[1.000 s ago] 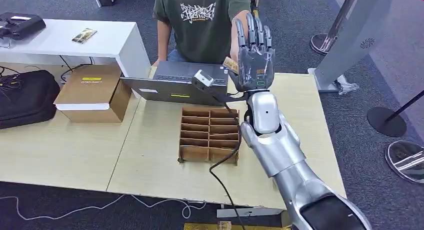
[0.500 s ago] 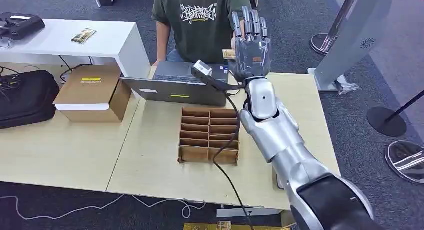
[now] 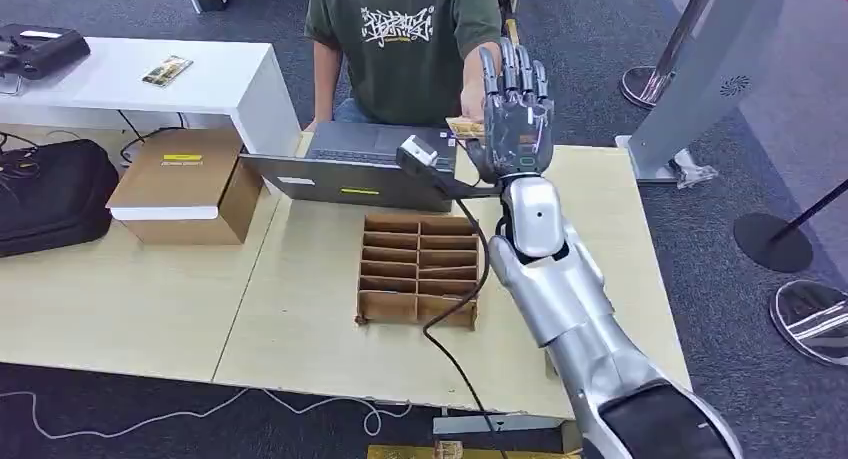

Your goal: Pass the card to the sensor for recognition and then transmit it.

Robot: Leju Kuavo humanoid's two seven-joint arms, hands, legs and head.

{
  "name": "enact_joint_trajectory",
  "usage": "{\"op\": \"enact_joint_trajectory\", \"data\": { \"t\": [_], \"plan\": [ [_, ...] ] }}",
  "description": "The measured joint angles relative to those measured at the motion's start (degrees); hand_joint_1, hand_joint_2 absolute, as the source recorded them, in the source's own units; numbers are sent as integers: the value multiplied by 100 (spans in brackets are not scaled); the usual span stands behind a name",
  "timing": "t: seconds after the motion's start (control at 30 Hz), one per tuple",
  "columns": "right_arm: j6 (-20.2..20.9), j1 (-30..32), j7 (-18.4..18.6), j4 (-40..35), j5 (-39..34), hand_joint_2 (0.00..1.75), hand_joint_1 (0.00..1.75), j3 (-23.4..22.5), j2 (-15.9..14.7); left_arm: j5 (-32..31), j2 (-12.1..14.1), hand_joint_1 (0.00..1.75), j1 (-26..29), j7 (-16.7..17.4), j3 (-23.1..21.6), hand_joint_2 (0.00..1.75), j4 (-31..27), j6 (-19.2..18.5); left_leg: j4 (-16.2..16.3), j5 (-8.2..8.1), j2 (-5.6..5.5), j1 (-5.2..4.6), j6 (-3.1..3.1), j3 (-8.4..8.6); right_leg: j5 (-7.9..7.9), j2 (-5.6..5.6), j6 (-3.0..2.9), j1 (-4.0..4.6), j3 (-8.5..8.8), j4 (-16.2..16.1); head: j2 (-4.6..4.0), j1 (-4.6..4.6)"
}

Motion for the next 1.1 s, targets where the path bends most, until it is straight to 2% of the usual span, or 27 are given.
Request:
{"op": "enact_joint_trajectory", "data": {
  "t": [0.23, 0.63, 0.67, 0.7, 0.73, 1.1],
  "plan": [
    [234, 188, -63, -308, 0, 175, 0, -113, -2, -46, -50, 0, 9, 48, 186, 0, 0, -55, 0, 0, 1, 0, 0, 0, 0, 0, 0, 0, 0, 0, 0, 0],
    [345, 378, -15, -494, 0, 175, 0, -264, -24, -267, -94, 0, 11, 52, 433, 0, 0, -98, 0, 0, 0, 0, 0, 0, 0, 0, 0, 0, 0, 0, 0, 0],
    [365, 386, -11, -494, 0, 175, 40, -273, -26, -289, -94, 0, 11, 52, 437, 0, 0, -98, 0, 0, 0, 0, 0, 0, 0, 0, 0, 0, 0, 0, 0, 0],
    [380, 392, -11, -494, 0, 175, 148, -291, -28, -304, -94, 0, 11, 52, 442, 0, 0, -98, 0, 0, 0, 0, 0, 0, 0, 0, 0, 0, 0, 0, 0, 0],
    [389, 400, -9, -494, 0, 175, 175, -304, -31, -317, -94, 0, 11, 52, 451, 0, 0, -98, 0, 0, 0, 0, 0, 0, 0, 0, 0, 0, 0, 0, 0, 0],
    [492, 473, 57, -570, 0, 175, 175, -426, -70, -474, -90, 0, 8, 50, 475, 0, 0, -96, 0, 0, 1, 0, 0, 1, 0, 0, 0, 0, 0, 0, 0, 0]
  ]
}}
